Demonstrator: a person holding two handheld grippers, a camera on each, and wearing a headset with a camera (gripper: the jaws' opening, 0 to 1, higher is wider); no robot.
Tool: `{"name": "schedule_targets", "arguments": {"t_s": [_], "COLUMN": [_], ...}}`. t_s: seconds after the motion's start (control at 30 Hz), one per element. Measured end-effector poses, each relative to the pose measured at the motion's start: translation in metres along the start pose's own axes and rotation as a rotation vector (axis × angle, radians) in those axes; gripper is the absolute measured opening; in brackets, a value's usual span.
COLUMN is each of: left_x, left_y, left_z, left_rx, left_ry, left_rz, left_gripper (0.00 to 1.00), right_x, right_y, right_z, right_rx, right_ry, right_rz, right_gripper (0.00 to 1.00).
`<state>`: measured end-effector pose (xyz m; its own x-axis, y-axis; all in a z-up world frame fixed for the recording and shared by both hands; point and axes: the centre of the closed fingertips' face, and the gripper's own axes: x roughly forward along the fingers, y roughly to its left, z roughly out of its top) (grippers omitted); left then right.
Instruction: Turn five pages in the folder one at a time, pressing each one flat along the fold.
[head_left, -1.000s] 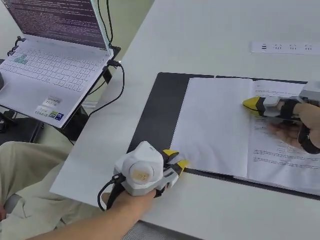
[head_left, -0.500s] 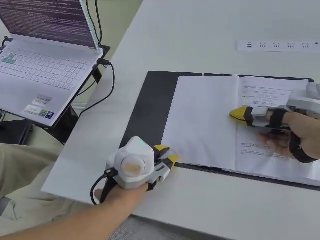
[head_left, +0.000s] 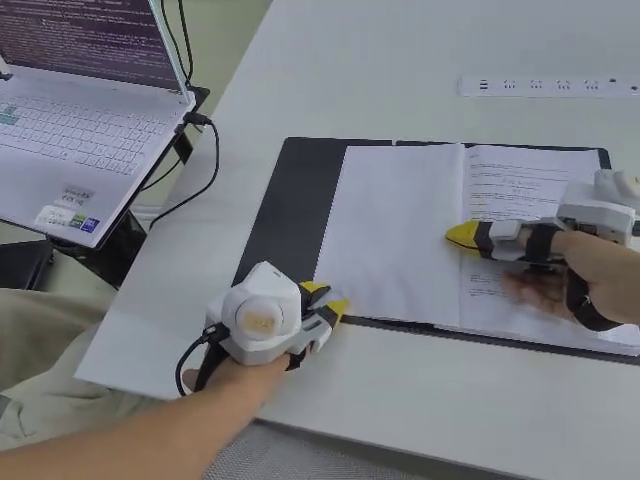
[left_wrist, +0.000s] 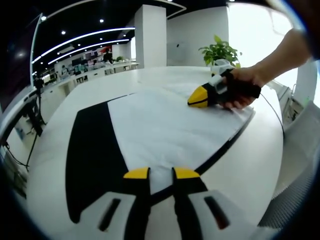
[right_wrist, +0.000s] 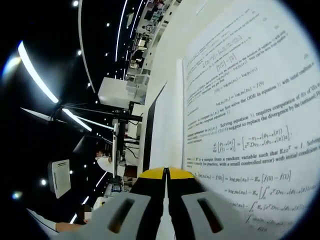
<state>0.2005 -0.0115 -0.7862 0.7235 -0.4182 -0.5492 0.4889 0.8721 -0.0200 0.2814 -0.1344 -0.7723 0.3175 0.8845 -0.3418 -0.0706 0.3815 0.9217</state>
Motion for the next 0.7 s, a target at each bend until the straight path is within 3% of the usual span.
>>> {"name": "schedule_targets", "arguments": {"t_s": [0.7], "left_x": [0.001], "left_y": [0.000], "left_z": [0.000], "left_rx": [-0.005], "left_ry": [0.001], "left_rz": [0.002], "left_gripper": [0.16], "right_x": [-0.013], "right_y": [0.001], "right_z": [-0.052], "right_rx": [-0.008], "right_ry": [0.058], "right_rz": [-0.005], "right_gripper": [0.00]}}
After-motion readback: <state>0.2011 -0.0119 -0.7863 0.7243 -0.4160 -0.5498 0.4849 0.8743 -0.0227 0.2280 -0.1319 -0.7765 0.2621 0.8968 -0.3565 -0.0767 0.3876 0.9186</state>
